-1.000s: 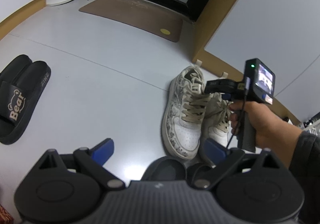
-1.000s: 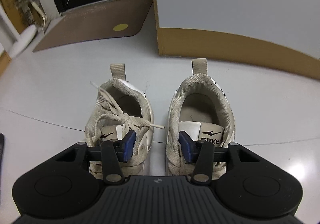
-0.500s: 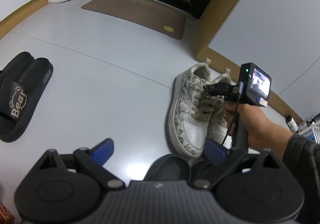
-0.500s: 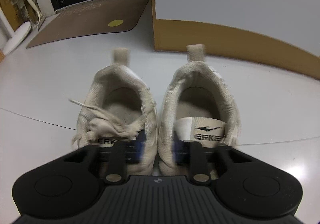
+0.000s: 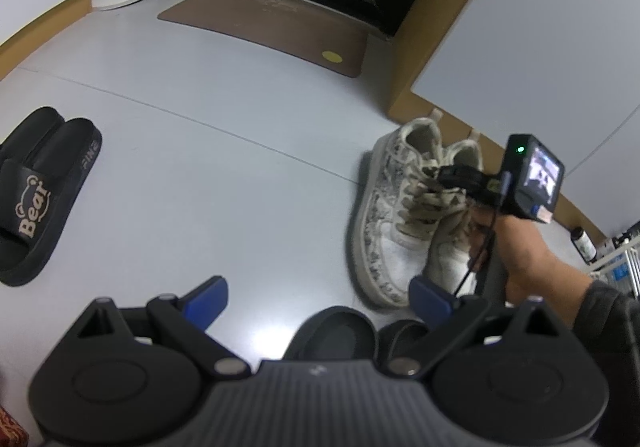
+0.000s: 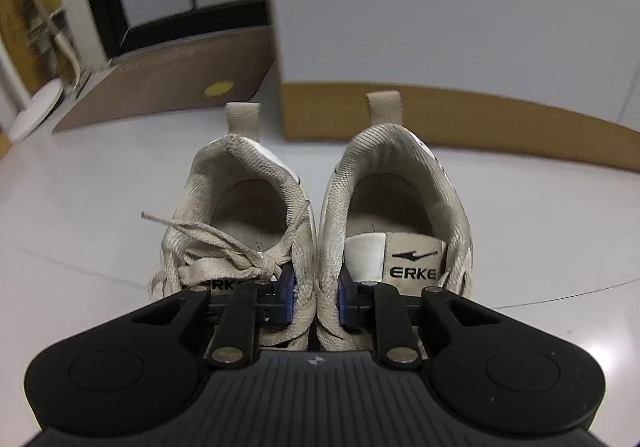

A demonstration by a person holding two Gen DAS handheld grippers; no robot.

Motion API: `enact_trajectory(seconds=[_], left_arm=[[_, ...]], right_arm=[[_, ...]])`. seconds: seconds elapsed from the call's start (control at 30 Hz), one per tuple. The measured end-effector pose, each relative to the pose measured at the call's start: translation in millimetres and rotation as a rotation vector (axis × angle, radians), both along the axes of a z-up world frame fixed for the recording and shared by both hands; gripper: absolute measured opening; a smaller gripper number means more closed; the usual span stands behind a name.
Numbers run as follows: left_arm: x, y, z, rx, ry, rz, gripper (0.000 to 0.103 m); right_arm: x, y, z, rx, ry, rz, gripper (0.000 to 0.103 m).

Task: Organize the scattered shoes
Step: 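Lift and carry the white sneakers with the right tool to the rack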

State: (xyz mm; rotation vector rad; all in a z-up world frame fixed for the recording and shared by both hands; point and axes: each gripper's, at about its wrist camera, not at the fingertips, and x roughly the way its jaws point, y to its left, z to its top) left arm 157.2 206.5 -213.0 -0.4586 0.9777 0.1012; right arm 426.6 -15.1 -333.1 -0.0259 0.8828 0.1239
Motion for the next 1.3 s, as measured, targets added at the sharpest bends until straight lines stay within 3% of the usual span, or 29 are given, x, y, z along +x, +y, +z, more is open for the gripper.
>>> enact_trajectory(seconds=[0.33,0.7,1.0,1.3], left_arm=[[-2.3,-21.8,7.1,0.008,-0.004,-0.017,0.098],[-8.2,-63.8,14.1,0.024,0.012,-0.077,0.098],[-12.5,-94.3,63.8,0.086,-0.042,-0.210,0.098],[-21.9,-116.0,76.0,0.077,0.106,-0.253,0.097]], right_arm=[[-7.6,-44.6,28.1,-0.028,-0.066,-0.089,0.020],[-55.3,-110.5,72.0,-0.020,-0.111,-0.159,0.020],[-99.1,-151.9,132.2,-0.054,-0.182,-0.212,0.020],[-155.4,-195.1,197.2,-0.066,-0.240,-0.301,0.020]])
